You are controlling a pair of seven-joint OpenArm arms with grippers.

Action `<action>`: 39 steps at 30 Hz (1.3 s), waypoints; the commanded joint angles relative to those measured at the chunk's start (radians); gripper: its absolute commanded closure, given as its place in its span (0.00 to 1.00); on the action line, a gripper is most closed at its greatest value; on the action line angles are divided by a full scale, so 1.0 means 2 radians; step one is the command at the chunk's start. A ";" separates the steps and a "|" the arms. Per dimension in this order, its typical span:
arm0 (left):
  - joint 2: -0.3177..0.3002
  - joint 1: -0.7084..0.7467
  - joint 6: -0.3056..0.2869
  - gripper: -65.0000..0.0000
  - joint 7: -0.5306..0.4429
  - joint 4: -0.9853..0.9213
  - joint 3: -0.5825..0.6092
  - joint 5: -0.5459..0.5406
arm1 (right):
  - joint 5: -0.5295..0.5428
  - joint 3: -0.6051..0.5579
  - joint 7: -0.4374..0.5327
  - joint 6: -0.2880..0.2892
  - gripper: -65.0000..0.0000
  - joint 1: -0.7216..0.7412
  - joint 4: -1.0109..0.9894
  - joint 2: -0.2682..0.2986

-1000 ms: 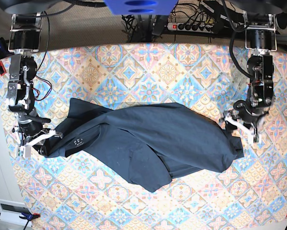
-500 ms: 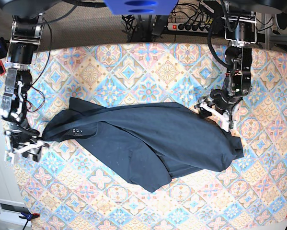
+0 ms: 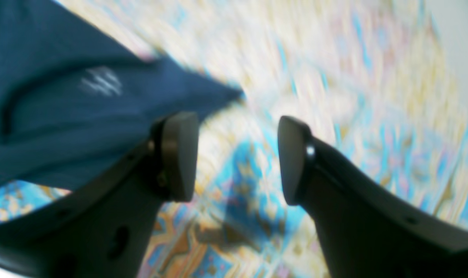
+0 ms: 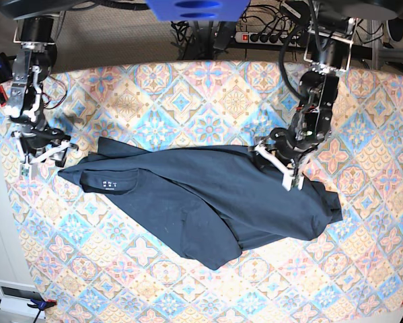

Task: Layout the t-shirt on the table in an organized manner, then fold the t-shirt properly
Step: 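Release the shirt with the right gripper and move the left gripper inward, then grasp the shirt hem with the left gripper and drag it along the table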

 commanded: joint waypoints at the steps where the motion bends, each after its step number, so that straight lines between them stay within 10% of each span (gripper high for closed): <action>1: 0.008 -0.021 -0.002 0.38 0.001 -0.010 0.001 -0.008 | 0.008 0.002 0.015 0.005 0.51 0.012 0.010 0.001; 5: 0.045 -0.067 -0.004 0.49 0.001 -0.068 0.002 -0.008 | 0.008 0.002 0.014 0.005 0.51 0.012 0.010 -0.009; 9: 0.058 -0.095 -0.005 1.00 0.005 -0.040 -0.002 -0.014 | 0.010 0.001 0.014 0.005 0.51 0.011 0.011 -0.010; 16: 0.022 -0.117 -0.005 1.00 0.050 0.049 -0.070 -0.087 | 0.009 0.001 0.014 0.005 0.51 -0.012 0.015 -0.010; 26: 0.003 -0.320 -0.004 1.00 -0.058 -0.326 -0.150 -0.125 | 0.009 -0.034 0.014 0.005 0.51 -0.013 0.021 -0.010; 33: 0.005 -0.360 -0.001 0.59 -0.074 -0.379 -0.111 -0.107 | 0.008 -0.150 0.013 0.006 0.61 -0.013 0.055 -0.001; 39: -0.014 -0.303 -0.002 0.28 -0.072 -0.264 -0.026 -0.110 | 0.007 -0.258 0.013 0.006 0.50 -0.009 0.097 0.019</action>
